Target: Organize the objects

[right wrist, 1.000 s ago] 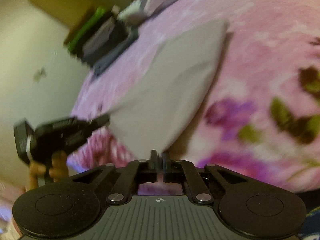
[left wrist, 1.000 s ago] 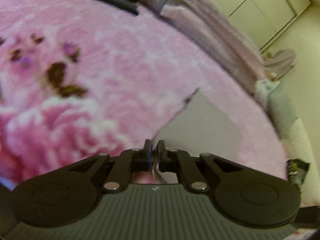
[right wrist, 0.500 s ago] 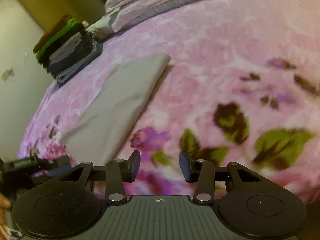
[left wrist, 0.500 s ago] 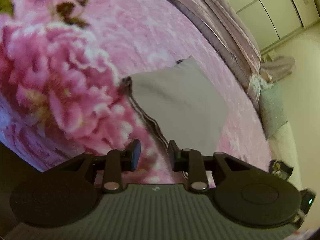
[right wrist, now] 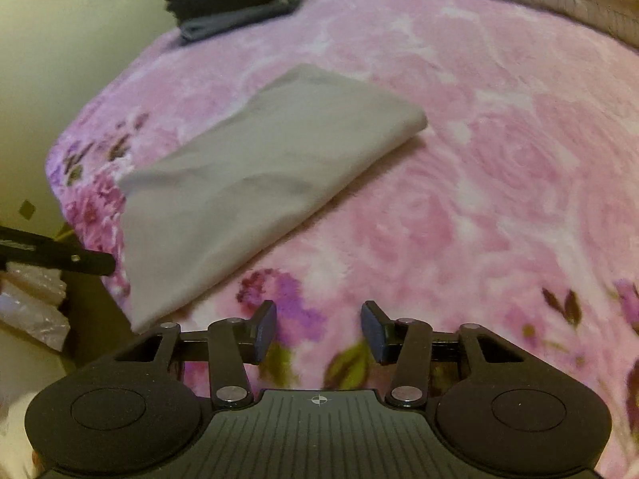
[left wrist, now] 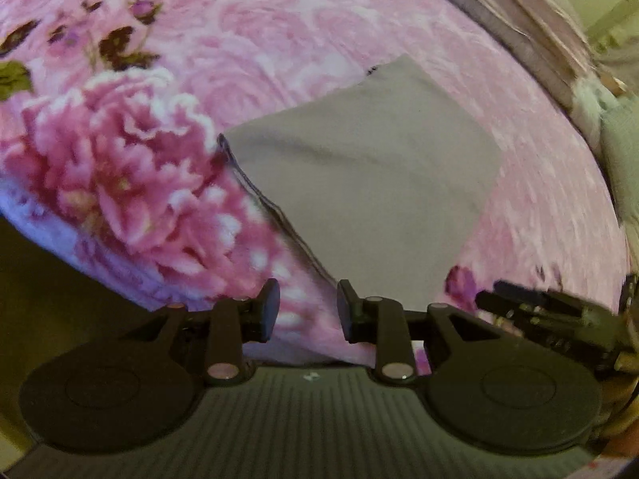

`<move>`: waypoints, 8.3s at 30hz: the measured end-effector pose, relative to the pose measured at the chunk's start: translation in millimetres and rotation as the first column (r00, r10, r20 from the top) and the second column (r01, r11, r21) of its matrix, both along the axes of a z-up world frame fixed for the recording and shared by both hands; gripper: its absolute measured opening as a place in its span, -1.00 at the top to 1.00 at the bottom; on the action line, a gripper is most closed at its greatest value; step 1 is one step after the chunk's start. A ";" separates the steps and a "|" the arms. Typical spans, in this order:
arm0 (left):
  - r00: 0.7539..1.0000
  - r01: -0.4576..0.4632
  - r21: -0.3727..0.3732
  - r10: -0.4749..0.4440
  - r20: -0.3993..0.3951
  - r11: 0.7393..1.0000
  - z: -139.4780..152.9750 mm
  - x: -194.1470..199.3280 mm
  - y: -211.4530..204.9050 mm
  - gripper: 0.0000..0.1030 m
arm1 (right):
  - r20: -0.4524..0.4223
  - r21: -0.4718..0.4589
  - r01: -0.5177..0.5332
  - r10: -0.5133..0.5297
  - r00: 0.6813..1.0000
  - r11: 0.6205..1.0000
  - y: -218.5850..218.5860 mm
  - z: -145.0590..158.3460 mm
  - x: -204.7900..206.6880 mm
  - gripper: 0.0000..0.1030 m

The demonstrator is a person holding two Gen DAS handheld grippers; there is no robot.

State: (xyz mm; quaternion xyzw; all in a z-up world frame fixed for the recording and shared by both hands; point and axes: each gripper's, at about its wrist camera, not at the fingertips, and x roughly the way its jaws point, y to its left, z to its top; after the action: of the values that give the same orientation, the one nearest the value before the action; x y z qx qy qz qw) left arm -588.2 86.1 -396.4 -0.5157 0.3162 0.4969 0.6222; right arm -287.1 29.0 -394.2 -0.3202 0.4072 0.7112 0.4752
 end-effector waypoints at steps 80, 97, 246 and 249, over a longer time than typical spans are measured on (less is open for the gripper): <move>0.838 -0.488 0.268 0.532 -0.123 0.830 1.3 93.8 3.4 0.97 | 0.137 0.147 -0.661 0.647 0.751 0.736 180.5 29.4 -22.3 0.43; 0.723 -0.687 0.112 0.691 0.002 0.718 6.8 46.5 -59.0 0.51 | -0.082 -0.112 -0.567 0.561 0.824 0.816 234.9 8.5 50.0 0.11; 0.981 -0.058 0.544 0.149 -0.125 0.837 241.4 -261.6 640.6 0.83 | 0.045 0.519 -0.020 -0.004 0.999 0.855 717.9 236.6 -318.2 0.63; 0.985 -0.056 0.573 0.140 -0.104 0.818 259.0 -258.6 605.7 0.83 | -0.017 0.540 0.016 -0.008 1.000 0.842 677.4 258.3 -301.6 0.63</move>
State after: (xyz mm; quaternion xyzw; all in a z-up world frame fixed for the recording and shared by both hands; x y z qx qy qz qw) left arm -846.8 691.8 -137.4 -0.2863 0.1701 0.6349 0.6971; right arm -588.7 706.4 -135.9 -0.1662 0.1959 0.7963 0.5477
